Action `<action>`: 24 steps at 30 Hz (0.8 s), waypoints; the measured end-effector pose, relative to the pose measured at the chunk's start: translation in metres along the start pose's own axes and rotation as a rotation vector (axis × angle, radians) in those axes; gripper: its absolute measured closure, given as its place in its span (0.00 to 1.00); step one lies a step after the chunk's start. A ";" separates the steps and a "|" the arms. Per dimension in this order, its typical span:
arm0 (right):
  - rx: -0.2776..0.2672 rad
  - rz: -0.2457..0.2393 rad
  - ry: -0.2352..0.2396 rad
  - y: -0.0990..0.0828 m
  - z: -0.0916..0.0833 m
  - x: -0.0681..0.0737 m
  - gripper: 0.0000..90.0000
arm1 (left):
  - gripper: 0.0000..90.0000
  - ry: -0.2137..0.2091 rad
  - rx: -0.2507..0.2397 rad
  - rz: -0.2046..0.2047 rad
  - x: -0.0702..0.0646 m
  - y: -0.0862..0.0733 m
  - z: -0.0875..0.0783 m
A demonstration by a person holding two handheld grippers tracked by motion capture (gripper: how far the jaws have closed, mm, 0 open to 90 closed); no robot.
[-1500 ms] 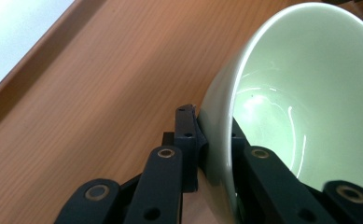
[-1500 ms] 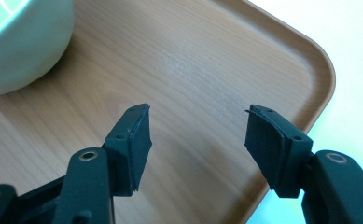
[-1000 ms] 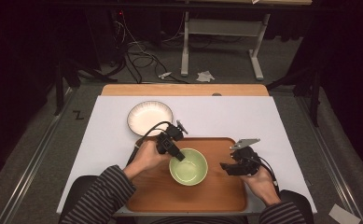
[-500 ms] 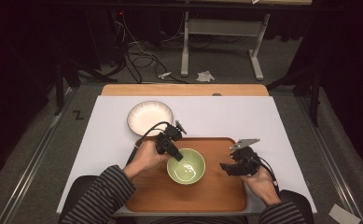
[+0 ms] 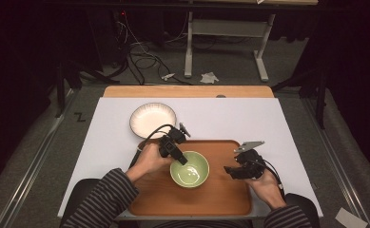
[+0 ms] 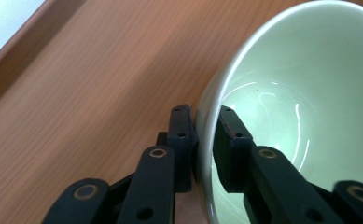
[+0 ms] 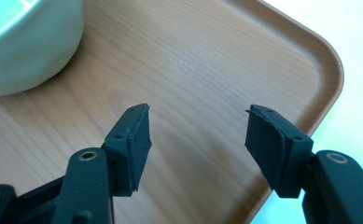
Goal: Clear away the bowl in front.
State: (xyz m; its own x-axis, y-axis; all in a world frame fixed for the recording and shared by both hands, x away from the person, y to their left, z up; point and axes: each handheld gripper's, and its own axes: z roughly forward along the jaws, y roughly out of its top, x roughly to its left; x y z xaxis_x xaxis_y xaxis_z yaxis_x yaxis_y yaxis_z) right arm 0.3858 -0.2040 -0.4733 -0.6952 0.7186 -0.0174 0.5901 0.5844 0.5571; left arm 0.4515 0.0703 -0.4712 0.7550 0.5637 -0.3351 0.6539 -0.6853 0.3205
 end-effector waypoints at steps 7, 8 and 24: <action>0.002 -0.002 0.004 0.000 0.000 0.000 0.46 | 0.68 -0.002 -0.006 0.014 -0.002 0.001 0.000; 0.002 -0.002 0.004 0.000 0.000 0.000 0.46 | 0.67 -0.002 -0.006 0.014 -0.002 0.001 0.000; 0.009 -0.001 0.003 0.000 0.001 0.001 0.46 | 0.54 0.011 -0.060 0.008 -0.006 0.000 -0.010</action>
State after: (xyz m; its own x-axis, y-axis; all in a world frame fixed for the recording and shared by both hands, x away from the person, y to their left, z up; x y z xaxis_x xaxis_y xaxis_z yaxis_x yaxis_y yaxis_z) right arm 0.3857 -0.2032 -0.4737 -0.6971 0.7168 -0.0153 0.5931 0.5884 0.5495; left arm 0.4480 0.0714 -0.4603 0.7605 0.5633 -0.3230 0.6493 -0.6612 0.3758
